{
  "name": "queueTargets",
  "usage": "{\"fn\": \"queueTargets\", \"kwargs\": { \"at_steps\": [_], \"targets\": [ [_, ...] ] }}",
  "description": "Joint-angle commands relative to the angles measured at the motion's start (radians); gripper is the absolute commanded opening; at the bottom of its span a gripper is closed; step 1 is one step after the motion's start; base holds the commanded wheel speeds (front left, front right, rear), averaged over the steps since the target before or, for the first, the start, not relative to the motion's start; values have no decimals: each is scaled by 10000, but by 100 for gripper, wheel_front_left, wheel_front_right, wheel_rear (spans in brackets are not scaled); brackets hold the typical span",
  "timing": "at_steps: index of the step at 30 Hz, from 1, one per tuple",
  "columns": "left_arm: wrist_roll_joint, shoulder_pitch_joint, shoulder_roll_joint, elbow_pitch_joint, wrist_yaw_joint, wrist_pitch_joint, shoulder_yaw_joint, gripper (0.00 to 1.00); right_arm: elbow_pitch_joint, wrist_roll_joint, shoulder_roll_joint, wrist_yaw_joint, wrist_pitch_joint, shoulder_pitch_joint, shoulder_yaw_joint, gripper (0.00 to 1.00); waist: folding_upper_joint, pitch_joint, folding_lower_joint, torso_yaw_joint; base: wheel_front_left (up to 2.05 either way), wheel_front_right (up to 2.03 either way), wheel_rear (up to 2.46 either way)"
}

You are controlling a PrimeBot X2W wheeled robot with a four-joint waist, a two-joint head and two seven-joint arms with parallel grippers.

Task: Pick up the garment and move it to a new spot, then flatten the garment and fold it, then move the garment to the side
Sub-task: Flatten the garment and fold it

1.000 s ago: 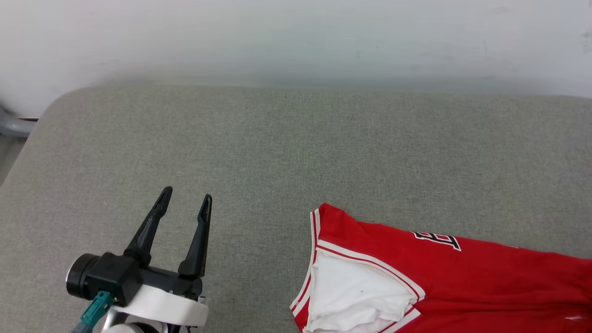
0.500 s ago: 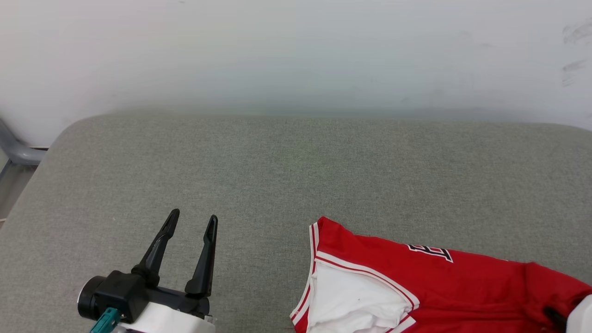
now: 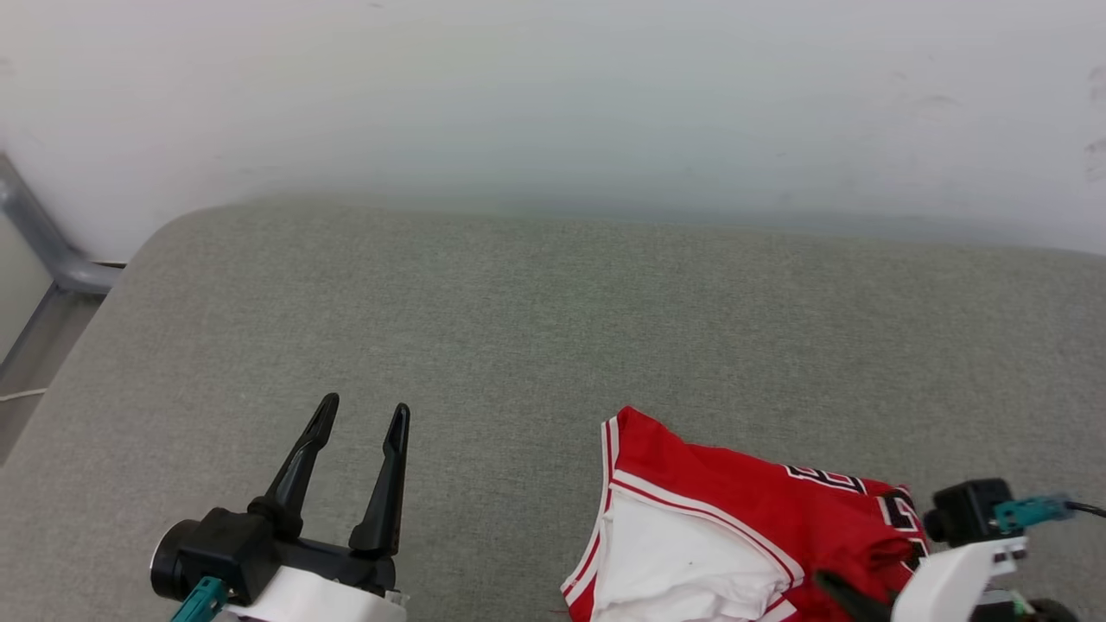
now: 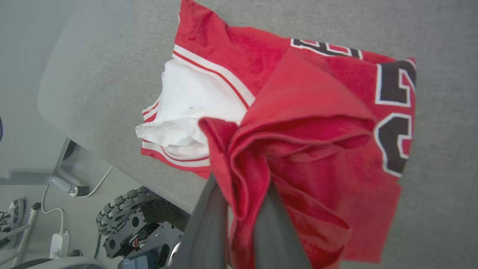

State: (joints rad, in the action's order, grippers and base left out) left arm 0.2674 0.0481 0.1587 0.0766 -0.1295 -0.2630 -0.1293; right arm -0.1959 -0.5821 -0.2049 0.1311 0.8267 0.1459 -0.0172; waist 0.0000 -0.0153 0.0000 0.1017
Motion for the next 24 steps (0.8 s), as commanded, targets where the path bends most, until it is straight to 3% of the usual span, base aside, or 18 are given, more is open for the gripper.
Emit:
{"fn": "queueTargets", "kwargs": {
  "at_steps": [1, 4, 9, 23, 24],
  "targets": [
    [31, -34, 30, -14, -18, -21, 13, 100, -74, -57, 297, -9, -95, -175, -94, 0, 0, 40, 0, 94, 0, 0, 0],
    [49, -60, 58, -27, -18, -21, 27, 100, 55, -119, 940, -9, -300, -456, -309, 0, 0, 99, 0, 219, 0, 0, 0],
    [44, -150, 97, -55, -18, -21, -33, 100, 593, -59, 1461, -9, -939, -984, -626, 0, 0, 215, 0, 413, 0, 0, 0],
    [77, -400, 126, -145, -18, -21, -132, 100, 3557, -21, 1560, -7, -2958, -2157, -1441, 0, 0, 476, 0, 791, 0, 0, 0],
    [86, -410, 123, -160, -18, -22, -136, 100, 3754, -42, 1560, -7, -3080, -2239, -1505, 10, 0, 487, 0, 808, 0, 0, 0]
  ]
}}
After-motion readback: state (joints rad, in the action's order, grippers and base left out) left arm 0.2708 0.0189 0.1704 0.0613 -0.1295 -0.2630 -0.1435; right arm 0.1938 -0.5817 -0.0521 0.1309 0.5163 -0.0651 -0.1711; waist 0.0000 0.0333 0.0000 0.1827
